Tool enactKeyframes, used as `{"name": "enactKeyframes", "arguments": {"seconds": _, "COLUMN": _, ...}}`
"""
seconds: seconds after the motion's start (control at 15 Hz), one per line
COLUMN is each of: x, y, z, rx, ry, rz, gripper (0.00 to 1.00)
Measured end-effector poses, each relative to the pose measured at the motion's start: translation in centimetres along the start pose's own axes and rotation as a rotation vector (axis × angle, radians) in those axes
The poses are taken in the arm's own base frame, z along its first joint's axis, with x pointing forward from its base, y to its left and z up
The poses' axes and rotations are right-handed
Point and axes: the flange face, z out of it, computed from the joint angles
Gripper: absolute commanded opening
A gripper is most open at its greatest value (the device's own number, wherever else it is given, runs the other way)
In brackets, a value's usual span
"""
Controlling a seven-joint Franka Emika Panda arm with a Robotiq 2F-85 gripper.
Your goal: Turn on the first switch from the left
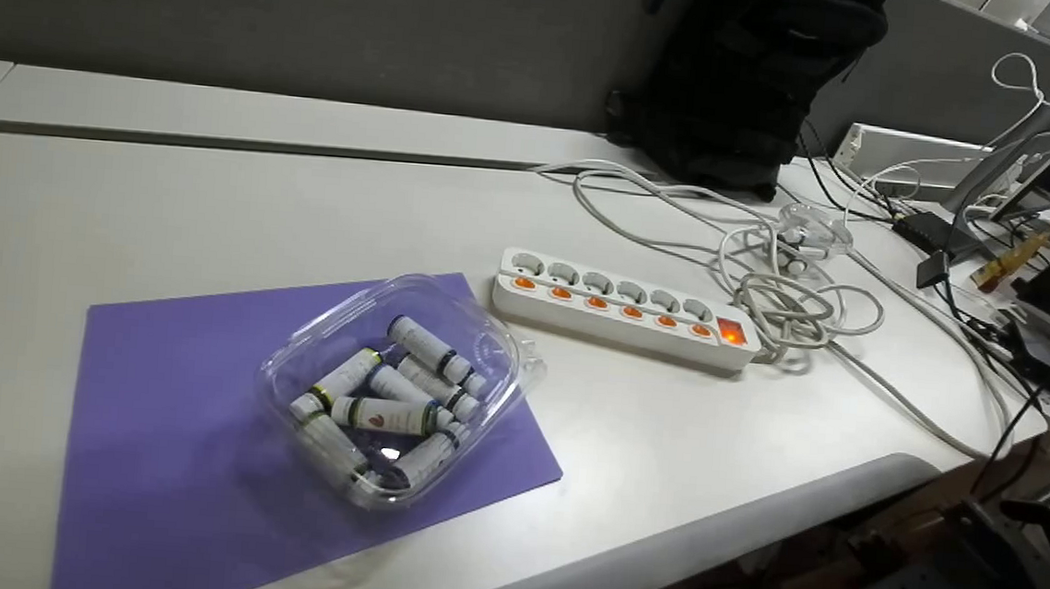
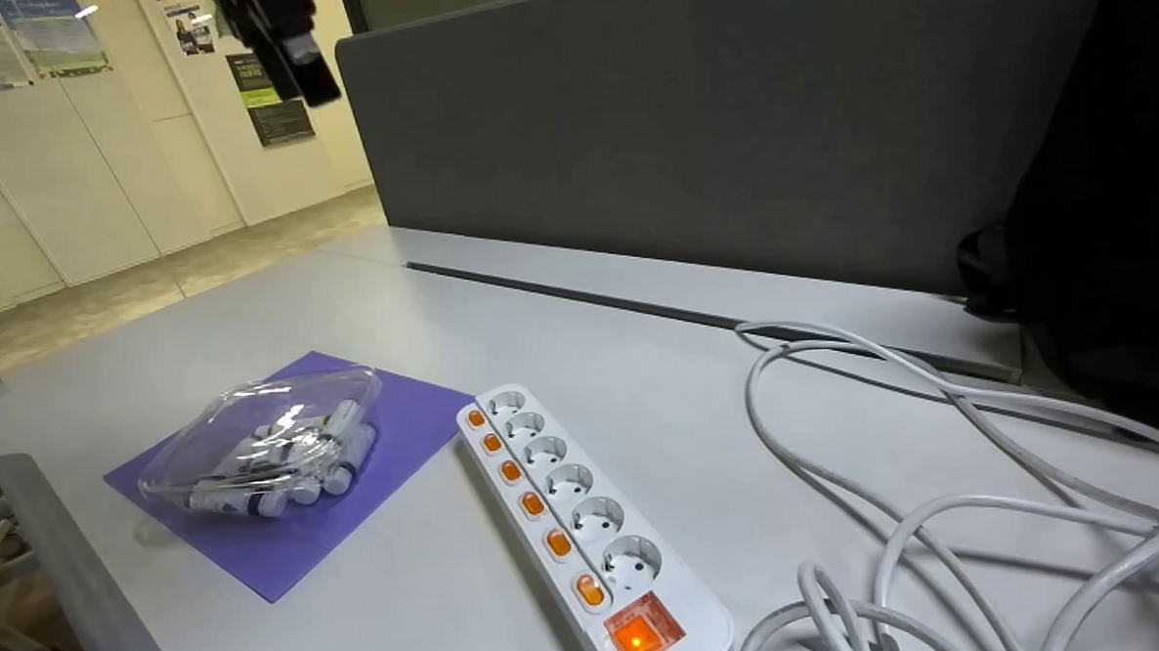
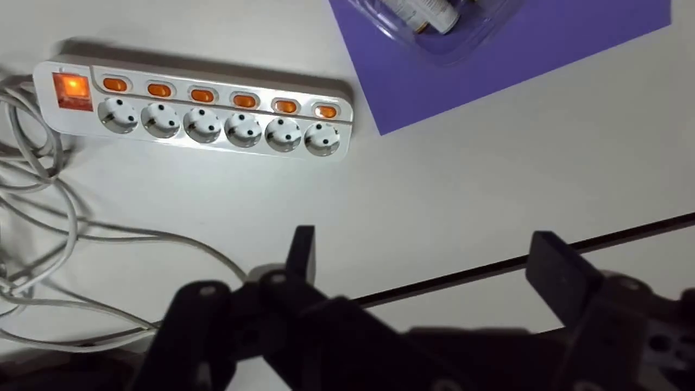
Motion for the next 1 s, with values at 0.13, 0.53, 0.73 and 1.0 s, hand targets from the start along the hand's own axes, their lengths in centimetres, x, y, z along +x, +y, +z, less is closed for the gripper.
{"name": "enactKeyframes", "arguments": {"seconds": 0.13, "x": 1.3, "y": 1.6, "z": 2.8, "rx": -0.001, "ry": -0.003, "rz": 0.042, "gripper": 0.67}}
{"name": "enactKeyframes", "arguments": {"seconds": 0.53, "x": 2.6, "y": 4.0, "z": 9.7, "rx": -0.017, "ry": -0.046, "rz": 0.099, "gripper": 0.25}}
{"name": "enactKeyframes", "arguments": {"seconds": 0.73, "x": 2.2, "y": 3.8, "z": 12.3, "rx": -0.044, "ry": -0.068, "rz": 0.087, "gripper": 0.05}}
{"name": "enactKeyframes", "arguments": {"seconds": 1.0, "x": 1.3, "y": 3.1, "z": 15.0, "rx": -0.073, "ry": -0.101, "rz": 0.071, "gripper": 0.00}}
